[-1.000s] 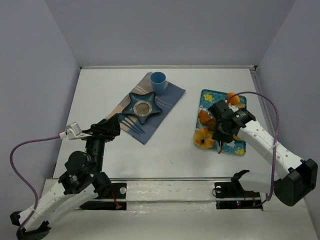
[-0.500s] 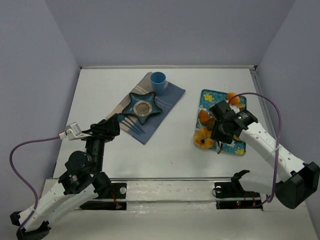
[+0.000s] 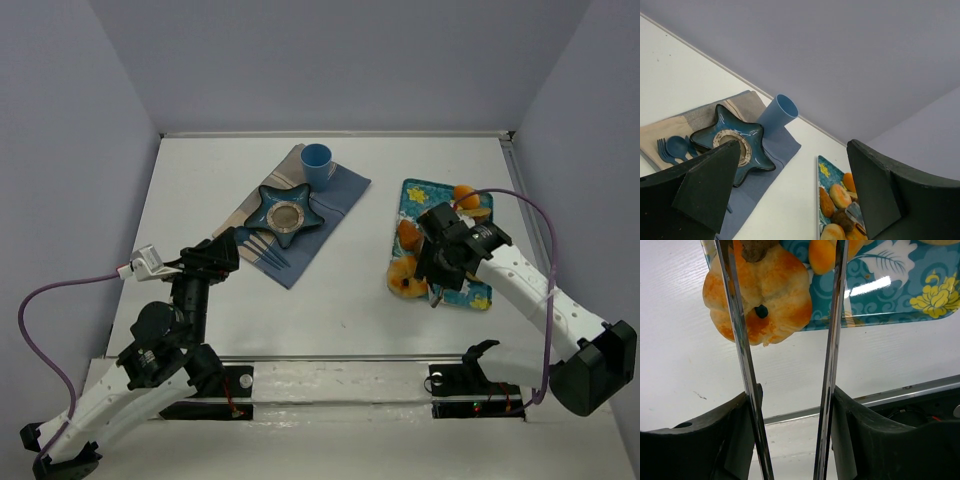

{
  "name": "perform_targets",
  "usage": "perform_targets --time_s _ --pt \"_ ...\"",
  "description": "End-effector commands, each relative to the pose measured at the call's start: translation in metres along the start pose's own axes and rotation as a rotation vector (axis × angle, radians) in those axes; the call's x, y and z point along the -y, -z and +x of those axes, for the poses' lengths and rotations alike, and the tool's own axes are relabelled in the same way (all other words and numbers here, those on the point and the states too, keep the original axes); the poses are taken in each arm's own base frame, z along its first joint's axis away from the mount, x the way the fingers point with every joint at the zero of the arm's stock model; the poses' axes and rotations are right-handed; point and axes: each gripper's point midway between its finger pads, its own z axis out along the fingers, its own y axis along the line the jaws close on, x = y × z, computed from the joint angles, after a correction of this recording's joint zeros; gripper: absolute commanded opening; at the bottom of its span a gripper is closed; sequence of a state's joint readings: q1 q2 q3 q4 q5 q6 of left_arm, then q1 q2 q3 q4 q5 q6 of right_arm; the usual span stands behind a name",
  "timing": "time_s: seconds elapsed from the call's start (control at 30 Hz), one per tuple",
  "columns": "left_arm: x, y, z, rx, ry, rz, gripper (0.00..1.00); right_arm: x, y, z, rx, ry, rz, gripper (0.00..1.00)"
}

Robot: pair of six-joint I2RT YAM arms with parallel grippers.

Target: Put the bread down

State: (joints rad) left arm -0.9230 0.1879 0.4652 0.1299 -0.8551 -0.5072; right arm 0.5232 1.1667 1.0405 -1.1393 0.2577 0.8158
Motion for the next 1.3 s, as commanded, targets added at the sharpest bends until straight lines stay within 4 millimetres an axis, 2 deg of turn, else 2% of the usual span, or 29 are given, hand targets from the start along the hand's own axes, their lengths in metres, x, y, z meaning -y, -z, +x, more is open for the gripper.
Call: perform_targets --time_s 0.0,0.23,0.47,0.67,0.83,0.87,1.03,1.17,1.27 --pt "-0.004 -0.003 -0.004 0.04 0.038 -0.039 0.99 -0.019 -0.003 -0.007 0.013 -0.007 -0.079 0.59" --pt "-0.005 -0.002 -0.006 0.042 0.04 -0.039 0.99 -0.018 -0.017 0.004 -0.043 0.005 -0.055 0.59" --pt "-0.006 -0.002 -0.006 0.045 0.045 -0.039 0.99 -0.017 -0.029 0.007 -0.065 0.016 -0.017 0.6" --pt "-0.006 -0.001 -0.008 0.047 0.052 -0.037 0.99 -0.018 -0.028 0.001 -0.04 0.007 -0.014 0.49" --pt "-0.005 -0.001 -0.007 0.046 0.051 -0.037 0.99 -0.014 -0.018 -0.008 0.004 -0.002 -0.004 0.4" --pt "-0.005 -0.001 -0.007 0.047 0.054 -0.036 0.99 -0.013 -0.014 -0.011 0.018 -0.003 -0.004 0.36" --pt "-0.005 -0.001 -0.007 0.046 0.052 -0.035 0.99 -0.004 0.002 -0.022 0.065 -0.016 0.029 0.32" --pt "-0.005 -0.001 -0.007 0.047 0.053 -0.034 0.99 0.001 0.022 -0.031 0.109 -0.029 0.019 0.26" --pt "-0.005 -0.002 -0.007 0.047 0.053 -0.036 0.99 -0.005 0.041 -0.043 0.155 -0.026 -0.044 0.22"
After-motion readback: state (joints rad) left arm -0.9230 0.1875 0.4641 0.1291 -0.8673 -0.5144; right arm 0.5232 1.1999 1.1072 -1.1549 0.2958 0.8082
